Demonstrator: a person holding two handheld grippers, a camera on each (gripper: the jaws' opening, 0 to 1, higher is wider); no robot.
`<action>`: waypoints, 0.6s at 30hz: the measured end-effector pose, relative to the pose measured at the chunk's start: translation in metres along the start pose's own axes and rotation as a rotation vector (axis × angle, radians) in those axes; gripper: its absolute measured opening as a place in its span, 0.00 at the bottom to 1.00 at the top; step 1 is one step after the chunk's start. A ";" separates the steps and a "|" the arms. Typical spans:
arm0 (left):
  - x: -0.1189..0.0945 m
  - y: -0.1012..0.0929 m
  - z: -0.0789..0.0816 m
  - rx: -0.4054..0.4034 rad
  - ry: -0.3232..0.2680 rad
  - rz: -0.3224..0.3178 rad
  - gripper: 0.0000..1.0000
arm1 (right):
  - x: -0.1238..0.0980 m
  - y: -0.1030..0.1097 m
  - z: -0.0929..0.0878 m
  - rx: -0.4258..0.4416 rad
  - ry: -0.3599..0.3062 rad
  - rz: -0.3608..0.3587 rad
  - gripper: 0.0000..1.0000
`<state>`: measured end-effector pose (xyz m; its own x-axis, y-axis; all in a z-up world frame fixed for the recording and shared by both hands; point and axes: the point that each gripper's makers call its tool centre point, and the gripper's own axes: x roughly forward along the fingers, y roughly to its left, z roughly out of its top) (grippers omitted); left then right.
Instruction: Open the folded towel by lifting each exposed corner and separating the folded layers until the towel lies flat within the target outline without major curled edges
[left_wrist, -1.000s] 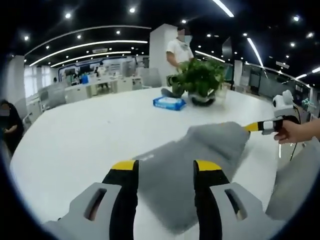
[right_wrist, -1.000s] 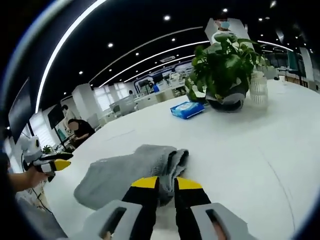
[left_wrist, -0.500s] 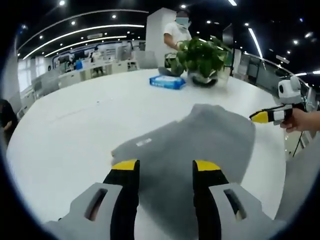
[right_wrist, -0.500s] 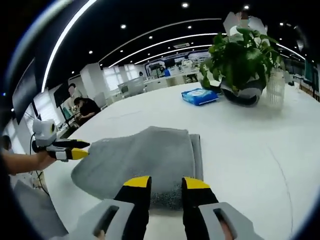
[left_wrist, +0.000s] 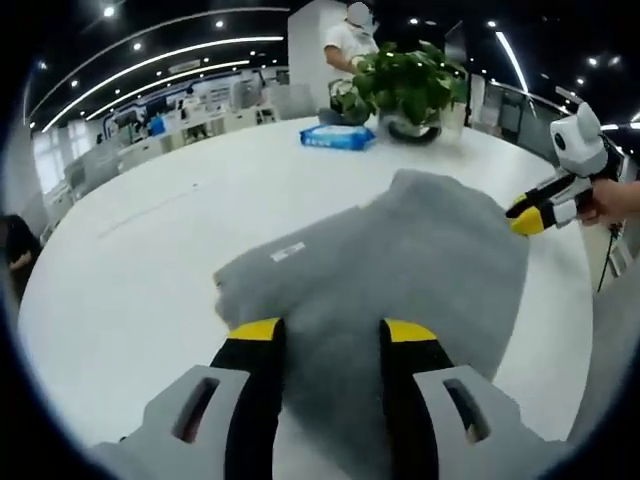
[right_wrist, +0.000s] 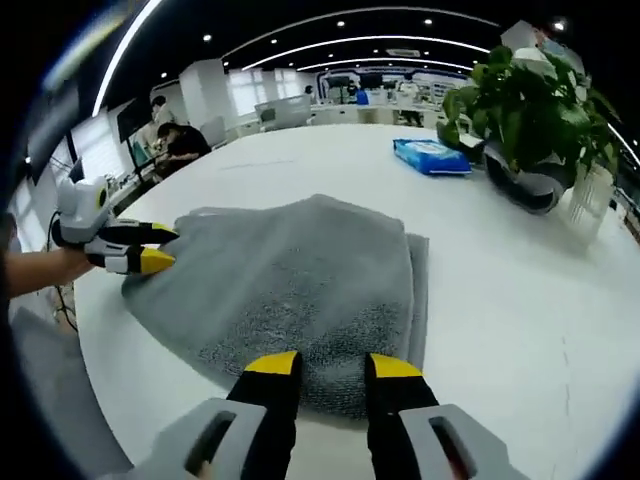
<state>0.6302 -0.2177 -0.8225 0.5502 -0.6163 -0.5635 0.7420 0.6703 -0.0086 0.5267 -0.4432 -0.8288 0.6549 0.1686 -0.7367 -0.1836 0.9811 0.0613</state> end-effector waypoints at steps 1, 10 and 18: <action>0.000 0.000 0.000 -0.001 -0.007 -0.001 0.37 | 0.001 0.000 0.000 -0.016 0.022 -0.003 0.23; -0.006 -0.001 -0.004 -0.021 -0.008 0.006 0.36 | 0.011 -0.002 0.008 -0.099 0.137 0.030 0.23; -0.017 -0.003 -0.012 -0.048 0.040 0.044 0.36 | 0.023 -0.001 0.018 -0.205 0.165 0.087 0.23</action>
<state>0.6140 -0.2042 -0.8231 0.5654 -0.5693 -0.5968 0.6974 0.7163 -0.0225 0.5552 -0.4389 -0.8334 0.5055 0.2168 -0.8352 -0.3895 0.9210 0.0033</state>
